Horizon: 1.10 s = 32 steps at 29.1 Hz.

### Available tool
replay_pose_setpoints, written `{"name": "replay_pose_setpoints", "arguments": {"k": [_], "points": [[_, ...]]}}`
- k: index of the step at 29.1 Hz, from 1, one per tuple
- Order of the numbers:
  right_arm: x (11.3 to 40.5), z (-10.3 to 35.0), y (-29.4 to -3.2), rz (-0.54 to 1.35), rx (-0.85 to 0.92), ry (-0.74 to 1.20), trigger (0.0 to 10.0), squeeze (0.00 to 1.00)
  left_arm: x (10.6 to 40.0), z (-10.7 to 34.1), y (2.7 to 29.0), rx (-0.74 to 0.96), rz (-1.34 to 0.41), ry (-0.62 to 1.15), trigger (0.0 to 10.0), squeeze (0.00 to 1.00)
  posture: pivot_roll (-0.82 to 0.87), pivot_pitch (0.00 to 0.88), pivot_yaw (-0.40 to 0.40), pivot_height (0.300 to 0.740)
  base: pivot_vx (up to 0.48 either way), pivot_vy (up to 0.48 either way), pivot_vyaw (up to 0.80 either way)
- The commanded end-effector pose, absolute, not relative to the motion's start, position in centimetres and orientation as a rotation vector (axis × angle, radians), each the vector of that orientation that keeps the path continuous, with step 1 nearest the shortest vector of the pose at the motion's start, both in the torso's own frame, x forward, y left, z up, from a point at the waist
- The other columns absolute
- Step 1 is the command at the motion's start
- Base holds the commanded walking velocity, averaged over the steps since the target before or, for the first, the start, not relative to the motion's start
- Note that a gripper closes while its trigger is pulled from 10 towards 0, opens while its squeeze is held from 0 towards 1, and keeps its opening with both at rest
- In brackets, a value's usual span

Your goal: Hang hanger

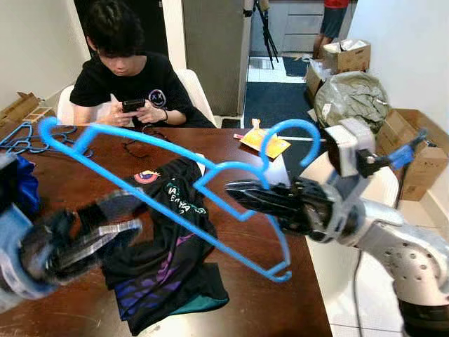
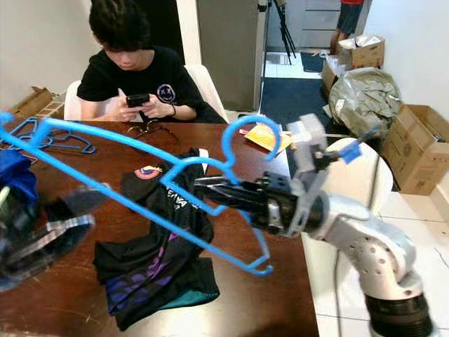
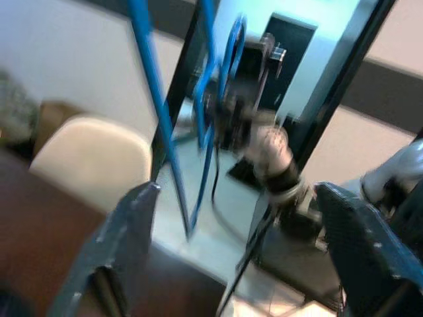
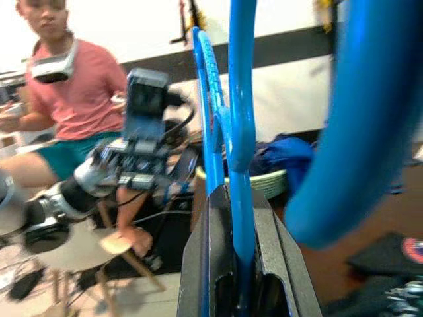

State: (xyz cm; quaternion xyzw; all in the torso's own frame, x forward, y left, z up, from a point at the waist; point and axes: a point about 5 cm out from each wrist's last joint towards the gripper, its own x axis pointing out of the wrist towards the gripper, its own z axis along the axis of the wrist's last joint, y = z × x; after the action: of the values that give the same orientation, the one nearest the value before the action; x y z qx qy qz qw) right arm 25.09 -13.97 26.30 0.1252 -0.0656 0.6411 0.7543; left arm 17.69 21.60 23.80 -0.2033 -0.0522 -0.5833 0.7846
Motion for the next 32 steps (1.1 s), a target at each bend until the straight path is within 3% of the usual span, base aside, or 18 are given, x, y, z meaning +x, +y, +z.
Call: {"name": "replay_pose_setpoints", "arguments": {"k": [1, 8, 12, 13, 14, 17, 19, 21, 24, 32], "points": [[25.7, 26.6, -15.0, 1.353, 0.267, -0.174, 0.0, 0.0, 17.6, 23.4, 22.0, -0.388, -1.233, -0.051, 10.0, 1.0, 0.09, 0.0, 0.018, 0.735, 0.0, 0.0, 0.0], [26.7, 26.6, -16.7, 1.255, 0.253, -0.184, 0.0, 0.0, 17.5, 22.8, 22.8, -0.368, -1.169, -0.014, 10.0, 1.0, 0.09, 0.0, 0.013, 0.735, 0.0, 0.0, 0.0], [28.8, 26.2, -18.9, 1.054, 0.217, -0.174, 0.0, 0.0, 18.0, 21.6, 23.9, -0.272, -1.03, 0.056, 10.0, 1.0, 0.11, 0.0, 0.01, 0.735, 0.0, 0.0, 0.0], [30.9, 24.7, -19.9, 0.853, 0.196, -0.101, 4.4, 0.0, 19.8, 20.6, 24.5, -0.159, -0.853, 0.076, 10.0, 1.0, 0.11, 0.0, 0.004, 0.735, 0.0, 0.0, 0.0], [32.5, 22.8, -20.3, 0.685, 0.178, -0.024, 10.0, 0.0, 21.9, 19.9, 24.5, -0.128, -0.661, 0.054, 10.0, 0.0, 0.13, 0.0, -0.011, 0.735, 0.0, 0.0, 0.0], [33.3, 21.5, -20.4, 0.588, 0.162, 0.028, 10.0, 0.0, 23.3, 19.6, 24.4, -0.122, -0.542, 0.034, 10.0, 0.0, 0.13, 0.0, -0.011, 0.735, 0.0, 0.0, 0.0], [34.0, 18.8, -20.2, 0.449, 0.146, 0.1, 10.0, 0.0, 25.5, 18.3, 22.1, -0.094, -0.339, -0.021, 10.0, 0.0, 0.13, 0.0, -0.027, 0.735, 0.0, 0.0, 0.0], [34.0, 18.8, -20.2, 0.449, 0.146, 0.1, 10.0, 0.0, 25.5, 18.3, 22.1, -0.094, -0.339, -0.021, 10.0, 0.0, 0.13, 0.0, -0.027, 0.735, 0.0, 0.0, 0.0], [33.8, 16.1, -20.4, 0.307, 0.124, 0.119, 10.0, 0.0, 25.9, 16.0, 18.3, -0.001, -0.139, -0.037, 10.0, 0.0, 0.12, 0.0, -0.04, 0.735, 0.0, 0.0, 0.0], [33.4, 14.3, -20.8, 0.245, 0.077, 0.137, 10.0, 0.0, 24.7, 14.0, 18.3, 0.138, -0.066, -0.007, 10.0, 0.0, 0.11, 0.0, -0.047, 0.735, 0.0, 0.0, 0.0]]}}
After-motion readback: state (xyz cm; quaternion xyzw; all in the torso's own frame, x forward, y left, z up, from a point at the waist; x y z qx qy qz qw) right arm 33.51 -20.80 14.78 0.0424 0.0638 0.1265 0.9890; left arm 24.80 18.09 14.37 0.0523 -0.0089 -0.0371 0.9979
